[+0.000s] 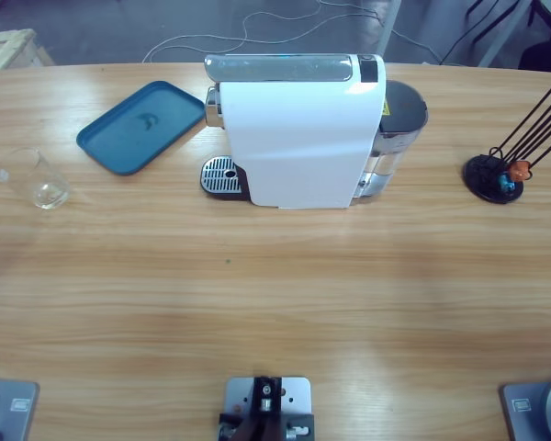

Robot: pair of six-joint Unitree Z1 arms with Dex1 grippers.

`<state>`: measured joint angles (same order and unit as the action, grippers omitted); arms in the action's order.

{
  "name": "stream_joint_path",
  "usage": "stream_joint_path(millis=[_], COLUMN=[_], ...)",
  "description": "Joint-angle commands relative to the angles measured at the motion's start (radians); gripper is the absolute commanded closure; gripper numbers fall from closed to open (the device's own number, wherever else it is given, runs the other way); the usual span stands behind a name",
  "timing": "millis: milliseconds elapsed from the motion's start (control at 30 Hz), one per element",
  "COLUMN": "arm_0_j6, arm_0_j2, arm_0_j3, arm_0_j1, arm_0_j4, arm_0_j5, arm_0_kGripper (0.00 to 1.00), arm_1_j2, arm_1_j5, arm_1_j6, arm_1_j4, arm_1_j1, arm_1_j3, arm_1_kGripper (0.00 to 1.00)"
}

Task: Pour coffee

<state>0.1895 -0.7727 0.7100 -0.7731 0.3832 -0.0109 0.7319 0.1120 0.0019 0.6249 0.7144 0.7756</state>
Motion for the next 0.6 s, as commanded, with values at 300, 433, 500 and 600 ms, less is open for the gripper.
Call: stream_joint_path(millis=[300,433,500,600], arm_0_j6=[0.524,0.622,0.644,0.645], arm_0_j2=[-0.861,-0.913,-0.939,-0.990], arm_0_j3=[0.632,0.621,0.621,0.654], arm_0_j1=[0.073,0.089,0.100,0.101], arm_0_j4=[-0.015,-0.018,-0.019,-0.021], arm_0_j5=[-0.244,-0.284,-0.332,-0.386], arm_0_kGripper=[0.022,0.119,0.151,0.253], arm_1_j2=[0.235,0.204,0.206,0.192], arm_1_j5=[-0.140,-0.184,-0.195,-0.193], arm_1_j6=[0.009,0.010,0.010,0.010], arm_1_j4=[0.268,0.260,0.251,0.206], arm_1_j1=[-0.010,-0.010,-0.010,-0.010], arm_1_j3=[0.240,0.195,0.187,0.150], arm_1_kGripper=[0.000,0.000,0.000,0.000])
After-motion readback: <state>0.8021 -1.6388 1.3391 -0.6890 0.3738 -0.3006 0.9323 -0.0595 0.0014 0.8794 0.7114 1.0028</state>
